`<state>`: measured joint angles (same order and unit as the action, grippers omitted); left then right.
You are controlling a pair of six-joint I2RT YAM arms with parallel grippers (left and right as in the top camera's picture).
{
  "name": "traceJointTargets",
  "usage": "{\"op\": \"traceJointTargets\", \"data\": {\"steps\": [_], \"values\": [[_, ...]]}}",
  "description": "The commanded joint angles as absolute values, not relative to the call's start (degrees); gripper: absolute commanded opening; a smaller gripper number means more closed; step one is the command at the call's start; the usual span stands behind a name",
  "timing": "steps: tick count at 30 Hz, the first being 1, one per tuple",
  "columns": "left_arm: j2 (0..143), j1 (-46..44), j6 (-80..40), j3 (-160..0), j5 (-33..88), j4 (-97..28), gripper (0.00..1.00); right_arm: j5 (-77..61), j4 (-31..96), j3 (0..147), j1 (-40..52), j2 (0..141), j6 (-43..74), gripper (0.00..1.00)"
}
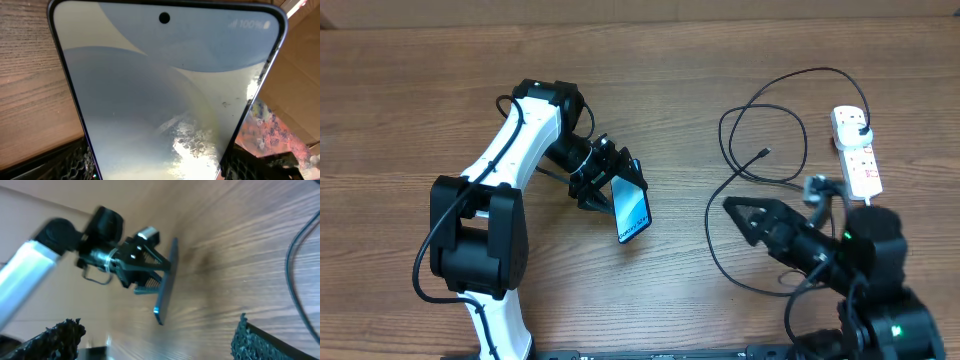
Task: Plug charger to phone and switch on socket
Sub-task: 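Bring the right gripper to the phone held by the left gripper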
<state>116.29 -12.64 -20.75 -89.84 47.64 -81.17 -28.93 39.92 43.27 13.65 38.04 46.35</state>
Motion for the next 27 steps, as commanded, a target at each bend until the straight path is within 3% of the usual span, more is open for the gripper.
{"op": "traceJointTargets", "data": {"steps": [1, 5, 14, 27], "values": [[116.55, -12.43, -19.25, -91.35, 50.06, -81.08, 0.61, -14.59, 41.52, 46.83, 22.63, 41.39, 47.44, 0.99], [116.55, -12.45, -19.25, -91.35, 50.09, -81.06, 0.61, 5.23, 44.97, 46.72, 37.85, 42.17, 62.63, 1.0], [116.55, -12.45, -19.25, -91.35, 50.06, -81.01, 0.61, 32.4, 42.41, 45.78, 64.66, 47.72, 74.22, 1.0], [116.55, -12.45, -19.2, -91.35, 50.06, -80.99, 0.61, 32.99, 25.39, 45.76, 69.04, 69.17, 74.13, 1.0]]}}
